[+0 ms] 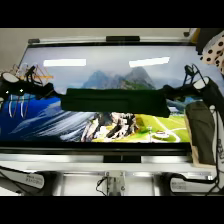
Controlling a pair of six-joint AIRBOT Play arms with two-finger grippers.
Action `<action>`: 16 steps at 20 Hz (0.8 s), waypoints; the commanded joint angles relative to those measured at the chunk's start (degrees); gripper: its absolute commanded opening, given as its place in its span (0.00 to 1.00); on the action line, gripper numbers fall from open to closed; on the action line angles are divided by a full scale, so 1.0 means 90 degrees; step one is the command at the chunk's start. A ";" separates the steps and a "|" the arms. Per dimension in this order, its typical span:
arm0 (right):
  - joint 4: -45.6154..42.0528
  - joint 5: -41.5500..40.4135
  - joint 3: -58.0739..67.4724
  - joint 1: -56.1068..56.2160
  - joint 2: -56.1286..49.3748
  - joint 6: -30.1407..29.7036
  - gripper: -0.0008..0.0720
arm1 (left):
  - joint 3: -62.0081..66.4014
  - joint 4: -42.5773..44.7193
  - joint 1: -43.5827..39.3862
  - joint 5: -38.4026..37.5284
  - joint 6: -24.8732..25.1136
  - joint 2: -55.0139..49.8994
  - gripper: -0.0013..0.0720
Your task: Fold the shirts.
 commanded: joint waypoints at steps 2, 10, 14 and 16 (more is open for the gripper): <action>0.0061 -0.0624 0.0835 0.0313 -0.1073 0.0134 0.11 | 0.1270 0.0007 -0.0279 -0.0253 -0.0651 -0.1365 0.06; -0.0333 -0.0092 0.0835 0.0158 -0.0928 -0.0350 0.89 | 0.1649 0.0017 -0.0197 -0.0787 -0.0544 -0.1661 0.99; -0.0384 0.1098 0.0831 -0.0680 -0.0918 -0.0335 0.95 | 0.2074 0.0012 0.0061 -0.1863 -0.0692 -0.1520 0.99; -0.0308 0.1270 0.0831 -0.0848 -0.1081 -0.0457 0.95 | 0.2074 0.0012 0.0080 -0.2288 -0.0699 -0.1336 0.99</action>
